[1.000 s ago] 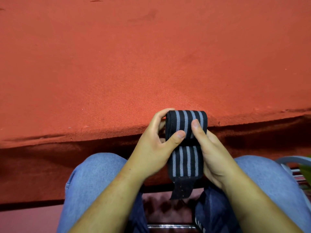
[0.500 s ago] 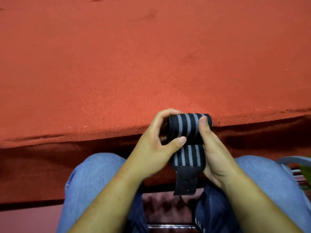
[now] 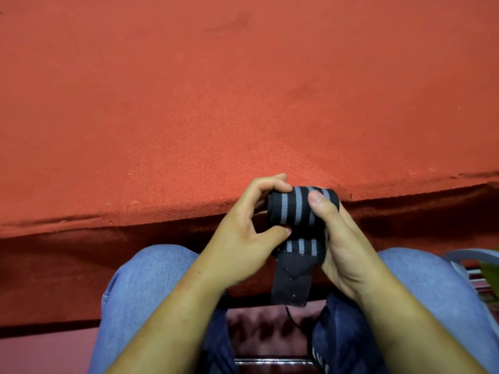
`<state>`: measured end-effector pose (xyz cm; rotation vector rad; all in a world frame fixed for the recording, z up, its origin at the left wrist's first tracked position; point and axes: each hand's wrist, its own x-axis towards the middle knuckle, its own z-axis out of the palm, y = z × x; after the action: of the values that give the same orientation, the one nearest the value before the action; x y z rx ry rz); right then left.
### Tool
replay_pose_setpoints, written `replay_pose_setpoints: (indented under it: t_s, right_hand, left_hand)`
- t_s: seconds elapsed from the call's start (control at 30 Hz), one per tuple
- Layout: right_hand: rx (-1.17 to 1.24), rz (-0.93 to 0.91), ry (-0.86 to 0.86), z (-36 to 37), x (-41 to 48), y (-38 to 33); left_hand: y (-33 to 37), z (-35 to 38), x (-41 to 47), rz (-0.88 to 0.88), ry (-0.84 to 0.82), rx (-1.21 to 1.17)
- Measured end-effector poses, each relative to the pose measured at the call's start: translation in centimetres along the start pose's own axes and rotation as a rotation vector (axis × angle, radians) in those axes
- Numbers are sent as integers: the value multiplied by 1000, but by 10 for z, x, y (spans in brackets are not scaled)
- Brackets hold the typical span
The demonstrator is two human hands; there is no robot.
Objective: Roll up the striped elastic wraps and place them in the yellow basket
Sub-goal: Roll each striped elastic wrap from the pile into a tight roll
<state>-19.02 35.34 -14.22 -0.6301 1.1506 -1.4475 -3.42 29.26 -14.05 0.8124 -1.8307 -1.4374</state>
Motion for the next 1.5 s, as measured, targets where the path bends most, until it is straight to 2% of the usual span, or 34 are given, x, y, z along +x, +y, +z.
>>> replay_pose_setpoints:
  t_s: [0.17, 0.37, 0.53, 0.67, 0.83, 0.97, 1.17, 1.3, 1.5]
  right_hand:
    - [23, -44, -30, -5, 2, 0]
    - [-6, -69, -80, -8, 3, -1]
    - [-19, -67, -82, -5, 0, -2]
    - [-14, -106, -22, -4, 1, -5]
    - [110, -125, 25, -8, 3, -15]
    - [157, -104, 54, -11, 5, -18]
    - [137, -88, 69, -13, 6, -17]
    - [52, -91, 83, -13, 5, -15]
    - [-48, -109, 16, -8, 1, -14]
  left_hand:
    - [1, 0, 0, -57, -36, -104]
    - [-2, 0, 3, -128, 15, -102]
    - [2, -2, 2, -122, 60, -126]
    - [8, -1, 1, -83, 78, -130]
    - [2, -6, 0, 63, 136, 29]
    - [4, -7, -3, 149, 78, 284]
    - [12, 0, -5, 283, 24, 439]
    - [14, 1, -5, 278, 65, 399]
    - [10, 2, -5, 224, 117, 292]
